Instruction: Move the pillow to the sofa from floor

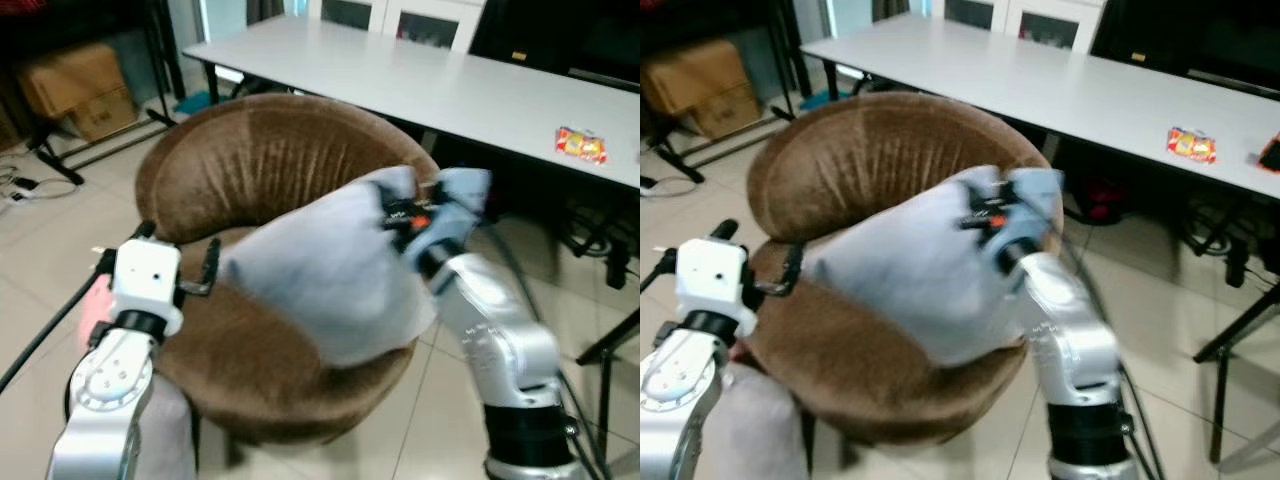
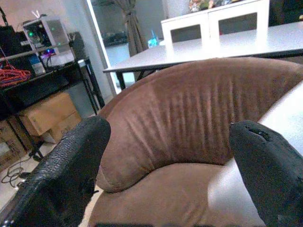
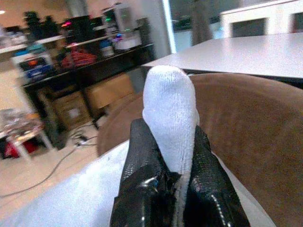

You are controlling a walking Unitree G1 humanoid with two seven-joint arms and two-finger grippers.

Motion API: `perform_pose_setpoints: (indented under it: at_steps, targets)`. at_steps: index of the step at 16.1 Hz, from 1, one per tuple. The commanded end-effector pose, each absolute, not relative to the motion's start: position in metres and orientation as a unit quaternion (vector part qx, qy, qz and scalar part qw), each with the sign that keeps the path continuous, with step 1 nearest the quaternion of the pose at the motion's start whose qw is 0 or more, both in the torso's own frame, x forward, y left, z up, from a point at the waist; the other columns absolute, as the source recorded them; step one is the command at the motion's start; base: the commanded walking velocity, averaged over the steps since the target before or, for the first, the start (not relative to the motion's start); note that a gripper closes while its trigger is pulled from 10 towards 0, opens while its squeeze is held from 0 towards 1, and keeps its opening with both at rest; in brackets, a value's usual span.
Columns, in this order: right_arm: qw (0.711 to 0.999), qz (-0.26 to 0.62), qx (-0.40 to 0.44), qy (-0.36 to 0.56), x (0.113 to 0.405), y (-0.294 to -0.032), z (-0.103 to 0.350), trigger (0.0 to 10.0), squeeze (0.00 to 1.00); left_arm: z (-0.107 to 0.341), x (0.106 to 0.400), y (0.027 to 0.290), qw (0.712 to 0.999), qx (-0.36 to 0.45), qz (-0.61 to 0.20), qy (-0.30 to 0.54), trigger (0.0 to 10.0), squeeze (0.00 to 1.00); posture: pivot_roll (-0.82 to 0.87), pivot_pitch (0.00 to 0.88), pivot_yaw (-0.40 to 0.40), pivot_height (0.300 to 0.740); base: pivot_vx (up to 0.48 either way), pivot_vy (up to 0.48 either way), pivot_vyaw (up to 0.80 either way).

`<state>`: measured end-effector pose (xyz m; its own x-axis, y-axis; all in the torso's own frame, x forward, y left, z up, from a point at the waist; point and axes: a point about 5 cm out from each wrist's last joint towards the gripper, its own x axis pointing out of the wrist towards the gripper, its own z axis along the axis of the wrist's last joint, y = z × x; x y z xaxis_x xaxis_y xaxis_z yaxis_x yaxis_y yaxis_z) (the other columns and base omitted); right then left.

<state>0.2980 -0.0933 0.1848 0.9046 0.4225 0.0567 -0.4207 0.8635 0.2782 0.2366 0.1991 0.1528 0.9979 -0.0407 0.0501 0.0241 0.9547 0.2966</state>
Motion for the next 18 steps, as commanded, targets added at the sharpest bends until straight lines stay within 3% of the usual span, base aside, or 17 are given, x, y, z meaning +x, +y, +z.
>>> perform_pose_setpoints:
  at_steps: [1,3,9,14,18]
  targets:
    - [0.967,0.210,0.139,-0.036,0.299,-0.103,0.201,10.0,0.00,0.155,0.237,0.194,0.988,0.149,-0.025,-0.035,10.0,0.00,-0.01,0.000,-0.056,0.740,0.330,0.000,0.00]
    - [0.965,0.224,0.135,-0.036,0.299,-0.101,0.202,10.0,0.00,0.154,0.236,0.194,0.988,0.151,-0.025,-0.035,10.0,0.00,-0.01,0.000,-0.059,0.740,0.326,0.000,0.00]
    - [0.941,0.307,0.139,-0.032,0.291,-0.086,0.207,10.0,0.00,0.155,0.235,0.195,0.987,0.152,-0.025,-0.036,10.0,0.00,-0.01,0.000,-0.060,0.740,0.320,0.000,0.80]
    - [0.927,0.339,0.156,-0.034,0.290,-0.083,0.214,10.0,0.00,0.155,0.236,0.195,0.987,0.153,-0.026,-0.035,10.0,0.00,-0.01,0.000,-0.049,0.740,0.305,0.000,0.00]
    - [0.927,0.335,0.167,-0.034,0.301,-0.074,0.220,10.0,0.00,0.153,0.239,0.194,0.986,0.160,-0.027,-0.033,10.0,0.00,-0.02,0.000,-0.038,0.740,0.000,0.000,0.00]
